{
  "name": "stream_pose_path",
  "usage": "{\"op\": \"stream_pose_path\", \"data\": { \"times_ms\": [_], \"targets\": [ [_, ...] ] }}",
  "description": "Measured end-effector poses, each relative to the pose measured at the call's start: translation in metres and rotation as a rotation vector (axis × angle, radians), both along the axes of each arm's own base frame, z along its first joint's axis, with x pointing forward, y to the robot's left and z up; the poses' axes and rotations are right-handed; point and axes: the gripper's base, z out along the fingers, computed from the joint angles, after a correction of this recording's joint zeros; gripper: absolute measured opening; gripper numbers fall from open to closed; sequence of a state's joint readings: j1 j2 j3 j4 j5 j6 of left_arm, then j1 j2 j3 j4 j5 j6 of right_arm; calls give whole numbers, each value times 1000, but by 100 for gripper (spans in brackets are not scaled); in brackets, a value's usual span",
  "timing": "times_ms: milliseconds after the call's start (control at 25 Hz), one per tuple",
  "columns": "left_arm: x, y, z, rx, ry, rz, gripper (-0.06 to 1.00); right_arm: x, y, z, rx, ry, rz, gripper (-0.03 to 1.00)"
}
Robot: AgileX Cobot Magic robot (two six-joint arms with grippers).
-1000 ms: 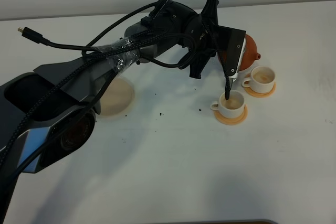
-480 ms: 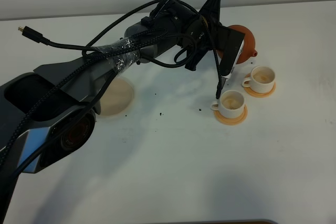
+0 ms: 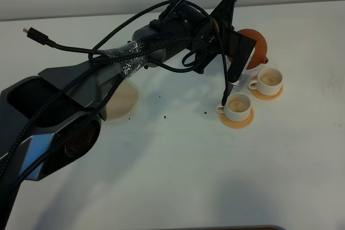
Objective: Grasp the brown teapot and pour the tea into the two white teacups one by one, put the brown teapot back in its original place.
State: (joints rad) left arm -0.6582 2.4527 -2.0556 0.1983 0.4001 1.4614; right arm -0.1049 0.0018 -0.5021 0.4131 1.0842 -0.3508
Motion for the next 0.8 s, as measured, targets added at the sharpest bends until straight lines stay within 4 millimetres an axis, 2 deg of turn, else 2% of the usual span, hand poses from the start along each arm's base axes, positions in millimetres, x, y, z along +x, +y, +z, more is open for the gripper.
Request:
{"op": "stream_pose_path", "data": {
  "times_ms": [320,800],
  "targets": [
    [0,-6,-14,12,-19,-39,11,0,0,0,0,0,0,24],
    [3,-10,-10,33,-116,-129,11,0,0,0,1,0,1,24]
  ]
}}
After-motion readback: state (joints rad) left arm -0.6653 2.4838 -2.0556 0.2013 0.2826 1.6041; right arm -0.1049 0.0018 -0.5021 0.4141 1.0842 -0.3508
